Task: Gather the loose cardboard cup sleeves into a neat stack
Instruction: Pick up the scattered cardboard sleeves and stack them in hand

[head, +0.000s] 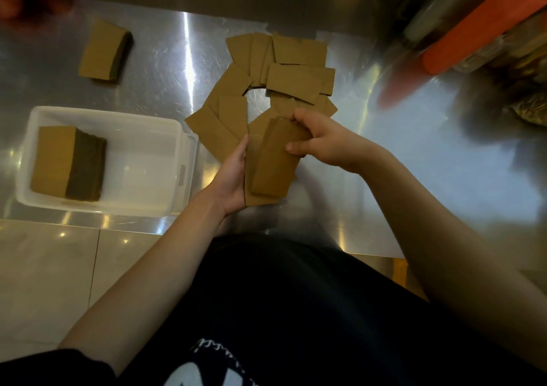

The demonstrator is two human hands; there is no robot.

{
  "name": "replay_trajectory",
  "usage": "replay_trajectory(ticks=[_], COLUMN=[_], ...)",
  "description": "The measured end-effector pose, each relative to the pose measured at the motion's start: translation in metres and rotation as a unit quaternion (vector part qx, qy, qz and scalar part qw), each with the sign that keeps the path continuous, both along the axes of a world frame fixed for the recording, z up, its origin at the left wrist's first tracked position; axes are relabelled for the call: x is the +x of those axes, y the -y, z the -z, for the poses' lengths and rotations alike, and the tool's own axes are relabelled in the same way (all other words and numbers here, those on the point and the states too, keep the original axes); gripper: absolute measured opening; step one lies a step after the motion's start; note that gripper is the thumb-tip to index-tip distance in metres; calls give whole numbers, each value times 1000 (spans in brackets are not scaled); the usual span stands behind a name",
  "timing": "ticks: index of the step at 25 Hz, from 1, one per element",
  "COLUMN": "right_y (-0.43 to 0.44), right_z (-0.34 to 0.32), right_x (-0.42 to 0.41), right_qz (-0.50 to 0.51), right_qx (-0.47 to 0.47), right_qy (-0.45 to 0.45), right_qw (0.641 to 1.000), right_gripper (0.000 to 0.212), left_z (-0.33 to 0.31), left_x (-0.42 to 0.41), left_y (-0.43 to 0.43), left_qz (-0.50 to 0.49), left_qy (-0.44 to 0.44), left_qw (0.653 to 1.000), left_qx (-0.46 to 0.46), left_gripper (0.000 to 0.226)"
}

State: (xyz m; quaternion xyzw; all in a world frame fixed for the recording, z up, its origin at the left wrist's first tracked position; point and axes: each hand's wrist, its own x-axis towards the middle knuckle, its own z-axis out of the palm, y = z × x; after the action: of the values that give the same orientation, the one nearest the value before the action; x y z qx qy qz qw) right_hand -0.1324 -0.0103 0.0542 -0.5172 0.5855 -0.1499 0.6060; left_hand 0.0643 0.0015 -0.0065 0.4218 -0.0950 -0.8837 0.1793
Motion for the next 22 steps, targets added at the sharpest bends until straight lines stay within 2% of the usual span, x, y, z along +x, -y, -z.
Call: replay_trajectory(ticks=[6, 11, 18, 22], right_y=[-11, -20, -25, -25], right_z=[17, 31, 42, 50], right_x=[27, 35, 40, 28], right_qz=[-37, -79, -75, 21], right_qx=[-138, -178, -201, -209], right_qy=[-140, -227, -245, -216], right_qw=[980, 954, 945, 954], right_gripper=[44, 49, 46, 39], left_z=[2, 7, 13, 15], left_x=[1, 3, 5, 12], left_y=[-6, -9, -12, -11], left_qz=[-3, 3, 14, -6], left_qy=[-40, -25, 12, 15], left_qw=[999, 1000, 999, 1000], left_qx=[14, -8, -27, -21], left_gripper=[71, 72, 65, 64])
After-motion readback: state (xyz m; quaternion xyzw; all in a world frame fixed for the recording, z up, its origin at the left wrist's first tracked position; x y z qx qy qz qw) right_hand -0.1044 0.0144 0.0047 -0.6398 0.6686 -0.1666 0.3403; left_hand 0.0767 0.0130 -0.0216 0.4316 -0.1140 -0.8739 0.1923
